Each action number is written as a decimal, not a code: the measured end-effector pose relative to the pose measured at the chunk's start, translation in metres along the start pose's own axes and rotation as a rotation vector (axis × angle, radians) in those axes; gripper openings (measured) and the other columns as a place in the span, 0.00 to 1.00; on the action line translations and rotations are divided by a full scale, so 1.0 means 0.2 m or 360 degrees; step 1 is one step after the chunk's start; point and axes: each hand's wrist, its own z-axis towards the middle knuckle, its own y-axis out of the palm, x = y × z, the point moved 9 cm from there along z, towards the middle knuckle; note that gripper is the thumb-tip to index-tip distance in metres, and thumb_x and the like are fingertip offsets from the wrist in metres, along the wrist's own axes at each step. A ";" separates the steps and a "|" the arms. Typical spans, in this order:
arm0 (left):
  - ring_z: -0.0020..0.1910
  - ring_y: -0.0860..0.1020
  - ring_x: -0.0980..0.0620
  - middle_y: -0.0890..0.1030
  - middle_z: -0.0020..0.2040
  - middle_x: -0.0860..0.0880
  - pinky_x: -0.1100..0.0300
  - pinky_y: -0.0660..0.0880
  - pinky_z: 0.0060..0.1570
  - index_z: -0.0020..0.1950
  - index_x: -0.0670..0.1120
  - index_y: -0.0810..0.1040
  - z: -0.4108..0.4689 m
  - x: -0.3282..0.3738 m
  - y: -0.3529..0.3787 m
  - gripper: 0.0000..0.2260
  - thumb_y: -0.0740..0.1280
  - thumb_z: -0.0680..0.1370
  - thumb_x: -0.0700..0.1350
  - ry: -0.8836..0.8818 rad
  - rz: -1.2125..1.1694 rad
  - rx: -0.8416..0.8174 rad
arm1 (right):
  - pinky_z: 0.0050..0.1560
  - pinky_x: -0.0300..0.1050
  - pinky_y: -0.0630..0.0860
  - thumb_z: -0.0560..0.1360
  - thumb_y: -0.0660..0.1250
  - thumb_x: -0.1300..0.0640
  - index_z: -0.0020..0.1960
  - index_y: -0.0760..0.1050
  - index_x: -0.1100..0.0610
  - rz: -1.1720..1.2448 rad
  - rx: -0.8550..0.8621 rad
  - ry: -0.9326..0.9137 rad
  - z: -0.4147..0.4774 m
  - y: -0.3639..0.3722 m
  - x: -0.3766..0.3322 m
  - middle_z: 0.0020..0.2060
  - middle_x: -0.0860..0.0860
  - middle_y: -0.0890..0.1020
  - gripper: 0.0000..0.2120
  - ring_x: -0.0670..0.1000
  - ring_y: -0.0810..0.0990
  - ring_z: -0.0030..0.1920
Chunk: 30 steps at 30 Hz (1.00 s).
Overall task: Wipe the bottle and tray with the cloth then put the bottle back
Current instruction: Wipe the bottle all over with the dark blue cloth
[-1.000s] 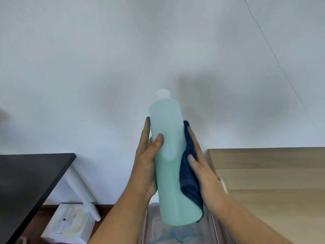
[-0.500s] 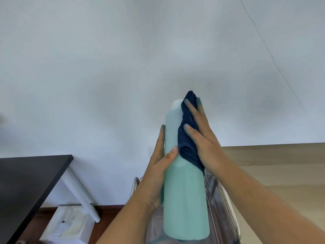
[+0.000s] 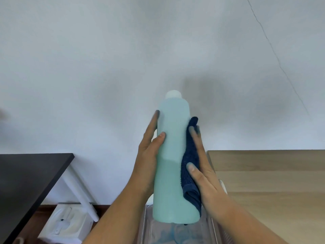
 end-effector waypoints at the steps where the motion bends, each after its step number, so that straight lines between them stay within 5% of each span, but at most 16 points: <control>1: 0.65 0.76 0.51 0.75 0.68 0.57 0.55 0.77 0.58 0.69 0.65 0.69 0.00 -0.01 0.01 0.21 0.63 0.77 0.50 -0.0023 0.0019 -0.0034 | 0.67 0.22 0.52 0.77 0.58 0.45 0.75 0.51 0.39 -0.0174 -0.0007 -0.0069 0.01 -0.01 -0.02 0.77 0.35 0.47 0.29 0.35 0.46 0.75; 4: 0.67 0.74 0.49 0.73 0.70 0.56 0.49 0.72 0.65 0.70 0.67 0.65 -0.02 -0.06 0.05 0.23 0.62 0.77 0.49 -0.0149 -0.0091 -0.0137 | 0.73 0.33 0.44 0.77 0.59 0.46 0.72 0.56 0.34 -0.0538 -0.0079 -0.0128 0.07 0.00 -0.04 0.75 0.31 0.44 0.26 0.39 0.39 0.76; 7: 0.68 0.73 0.48 0.71 0.72 0.55 0.48 0.72 0.65 0.70 0.69 0.64 -0.04 -0.09 0.09 0.25 0.66 0.77 0.51 -0.0230 -0.0236 -0.0206 | 0.75 0.46 0.46 0.77 0.59 0.49 0.72 0.59 0.36 -0.0445 0.0020 -0.0091 0.19 -0.07 -0.05 0.76 0.33 0.46 0.25 0.38 0.39 0.76; 12: 0.64 0.77 0.46 0.75 0.68 0.55 0.52 0.79 0.51 0.69 0.69 0.66 -0.07 -0.11 0.11 0.28 0.71 0.73 0.51 -0.0250 -0.0337 -0.0181 | 0.74 0.39 0.58 0.77 0.59 0.50 0.75 0.52 0.37 0.0072 0.0171 0.0046 0.32 -0.15 -0.03 0.74 0.30 0.52 0.30 0.31 0.53 0.73; 15: 0.64 0.77 0.45 0.76 0.68 0.53 0.50 0.79 0.53 0.70 0.66 0.66 -0.05 -0.07 0.07 0.29 0.70 0.72 0.50 -0.0176 -0.0331 -0.0112 | 0.55 0.28 0.73 0.77 0.60 0.51 0.74 0.47 0.34 0.0317 0.0159 0.0112 0.27 -0.11 0.02 0.61 0.20 0.68 0.32 0.29 0.71 0.62; 17: 0.65 0.76 0.45 0.75 0.69 0.53 0.49 0.78 0.57 0.71 0.65 0.66 -0.03 -0.04 0.06 0.29 0.69 0.72 0.49 -0.0103 -0.0308 -0.0074 | 0.53 0.29 0.75 0.76 0.61 0.51 0.75 0.52 0.37 0.0430 0.0100 0.0145 0.18 -0.05 0.04 0.64 0.28 0.72 0.32 0.34 0.74 0.63; 21: 0.66 0.75 0.48 0.74 0.70 0.54 0.47 0.73 0.64 0.69 0.65 0.68 -0.02 -0.01 0.03 0.24 0.66 0.75 0.52 -0.0046 -0.0059 0.0008 | 0.56 0.29 0.73 0.76 0.60 0.59 0.76 0.47 0.42 0.0419 -0.0029 0.0087 0.02 0.02 0.00 0.68 0.33 0.70 0.35 0.37 0.71 0.67; 26: 0.66 0.73 0.58 0.73 0.68 0.64 0.61 0.74 0.61 0.71 0.67 0.65 -0.01 0.00 0.04 0.21 0.62 0.78 0.54 -0.0102 0.0153 -0.0126 | 0.69 0.26 0.57 0.74 0.65 0.47 0.73 0.37 0.33 -0.0365 0.0118 0.0001 0.03 -0.01 -0.04 0.75 0.32 0.42 0.42 0.35 0.48 0.75; 30: 0.67 0.74 0.53 0.74 0.69 0.59 0.56 0.75 0.61 0.73 0.66 0.61 -0.03 -0.04 0.09 0.27 0.65 0.77 0.53 -0.0228 -0.0067 -0.0216 | 0.74 0.42 0.47 0.74 0.60 0.42 0.75 0.42 0.36 -0.0637 0.0150 -0.0136 0.18 -0.06 -0.07 0.76 0.35 0.39 0.36 0.38 0.37 0.76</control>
